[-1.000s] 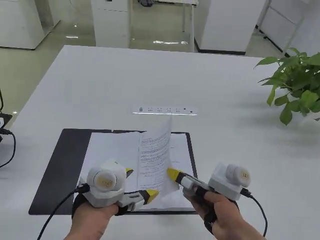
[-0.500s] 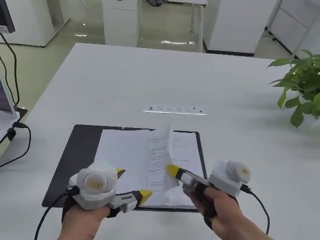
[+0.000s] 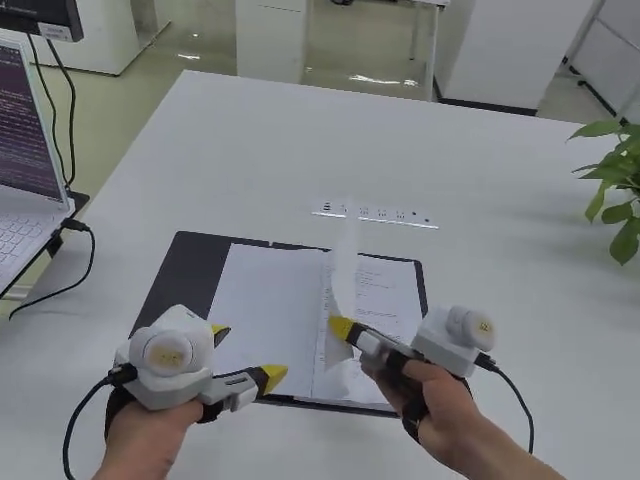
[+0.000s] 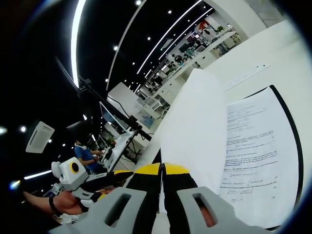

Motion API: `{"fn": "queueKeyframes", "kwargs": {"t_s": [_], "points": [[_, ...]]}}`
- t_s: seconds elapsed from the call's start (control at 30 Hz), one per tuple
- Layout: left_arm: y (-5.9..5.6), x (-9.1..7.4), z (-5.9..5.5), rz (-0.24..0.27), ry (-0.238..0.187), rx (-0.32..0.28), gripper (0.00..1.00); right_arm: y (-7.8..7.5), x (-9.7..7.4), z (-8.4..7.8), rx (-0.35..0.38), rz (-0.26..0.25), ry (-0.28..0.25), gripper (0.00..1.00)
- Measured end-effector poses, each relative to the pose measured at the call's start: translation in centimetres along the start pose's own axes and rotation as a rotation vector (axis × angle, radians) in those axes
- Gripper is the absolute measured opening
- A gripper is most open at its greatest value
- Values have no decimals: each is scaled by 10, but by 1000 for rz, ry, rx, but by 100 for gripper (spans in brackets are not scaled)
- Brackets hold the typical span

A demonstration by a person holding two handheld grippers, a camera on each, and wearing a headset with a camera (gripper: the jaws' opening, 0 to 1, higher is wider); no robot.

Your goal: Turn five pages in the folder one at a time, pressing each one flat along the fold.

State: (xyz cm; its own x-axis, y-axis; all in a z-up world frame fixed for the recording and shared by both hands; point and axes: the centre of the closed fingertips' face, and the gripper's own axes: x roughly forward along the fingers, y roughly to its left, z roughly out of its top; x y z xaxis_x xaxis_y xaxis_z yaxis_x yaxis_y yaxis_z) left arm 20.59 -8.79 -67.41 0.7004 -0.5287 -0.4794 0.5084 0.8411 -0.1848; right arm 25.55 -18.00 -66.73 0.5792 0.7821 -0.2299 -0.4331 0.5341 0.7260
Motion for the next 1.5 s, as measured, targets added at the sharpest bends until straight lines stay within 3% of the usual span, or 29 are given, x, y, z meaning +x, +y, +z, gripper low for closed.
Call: {"fn": "queueKeyframes", "kwargs": {"t_s": [0.17,0.27,0.37,0.6,0.77,1.07,1.5], "points": [[7,-10,4,18,-18,12,62,9,14,-6,4,14,17,0],[13,-16,2,30,-20,7,62,12,21,-8,4,17,24,0],[22,-24,0,56,-38,-39,63,15,29,-10,13,21,22,0],[33,-36,-6,77,-36,-33,63,26,47,-21,18,39,48,0],[36,-42,-9,76,-32,-28,63,33,59,-29,13,50,75,0],[47,-47,3,65,-56,-14,64,43,77,-38,25,59,86,0],[64,-54,-2,68,-49,-11,64,53,106,-55,59,64,100,0]]}}
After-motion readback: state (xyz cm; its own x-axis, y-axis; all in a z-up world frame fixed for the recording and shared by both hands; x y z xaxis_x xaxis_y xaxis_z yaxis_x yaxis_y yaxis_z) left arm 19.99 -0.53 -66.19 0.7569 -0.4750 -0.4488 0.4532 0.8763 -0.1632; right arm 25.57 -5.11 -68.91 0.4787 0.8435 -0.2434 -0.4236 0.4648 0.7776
